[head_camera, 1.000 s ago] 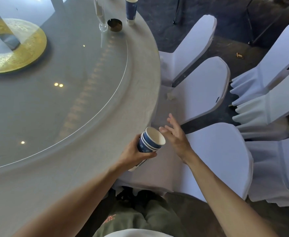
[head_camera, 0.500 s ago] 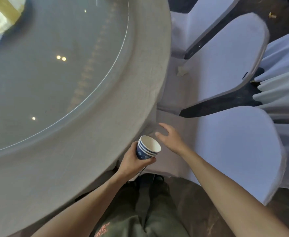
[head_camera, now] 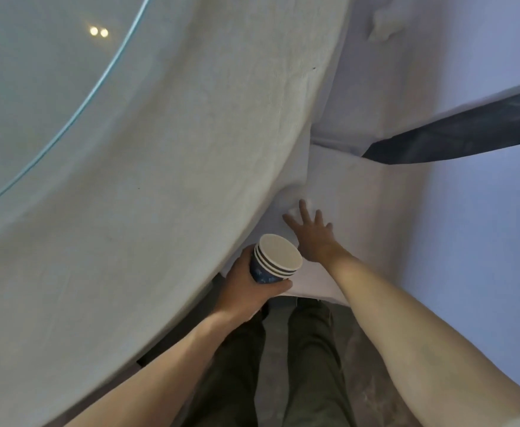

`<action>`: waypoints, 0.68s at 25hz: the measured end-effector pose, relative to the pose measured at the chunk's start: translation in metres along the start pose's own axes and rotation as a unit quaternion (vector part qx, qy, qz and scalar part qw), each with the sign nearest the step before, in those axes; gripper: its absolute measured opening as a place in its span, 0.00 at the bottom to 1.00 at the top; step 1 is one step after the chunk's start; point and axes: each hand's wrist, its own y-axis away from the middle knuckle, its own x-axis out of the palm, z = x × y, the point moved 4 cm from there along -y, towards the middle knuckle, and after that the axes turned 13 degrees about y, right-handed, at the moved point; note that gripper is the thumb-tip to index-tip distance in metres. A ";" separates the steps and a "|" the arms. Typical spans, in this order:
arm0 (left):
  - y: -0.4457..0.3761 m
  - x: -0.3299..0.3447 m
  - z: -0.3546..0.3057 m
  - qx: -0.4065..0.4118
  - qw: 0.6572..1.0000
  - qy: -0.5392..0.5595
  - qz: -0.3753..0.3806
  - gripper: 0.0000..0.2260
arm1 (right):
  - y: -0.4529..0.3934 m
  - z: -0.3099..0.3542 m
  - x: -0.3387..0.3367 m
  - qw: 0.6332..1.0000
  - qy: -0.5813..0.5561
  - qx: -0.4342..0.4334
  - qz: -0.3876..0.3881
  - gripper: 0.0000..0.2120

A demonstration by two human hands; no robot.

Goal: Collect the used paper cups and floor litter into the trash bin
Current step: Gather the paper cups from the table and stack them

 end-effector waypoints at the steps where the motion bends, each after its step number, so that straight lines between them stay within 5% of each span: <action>1: -0.002 0.000 0.001 0.001 1.000 -0.002 0.003 0.39 | 0.003 -0.002 0.009 0.999 0.021 0.006 -0.032 0.43; 3: -0.001 0.001 0.001 -0.005 1.000 -0.013 0.012 0.39 | 0.017 -0.009 0.017 0.997 0.025 0.008 -0.070 0.32; 7: 0.023 0.011 -0.021 0.008 0.999 -0.034 0.037 0.39 | 0.070 -0.040 0.000 0.990 -0.119 0.081 -0.012 0.17; 12: 0.067 0.028 -0.065 0.077 0.992 -0.076 0.070 0.39 | 0.177 -0.078 -0.097 0.902 -0.395 0.125 -0.126 0.08; 17: 0.112 0.063 -0.123 0.164 0.981 -0.084 0.058 0.38 | 0.292 -0.110 -0.190 0.837 -0.474 0.095 -0.256 0.07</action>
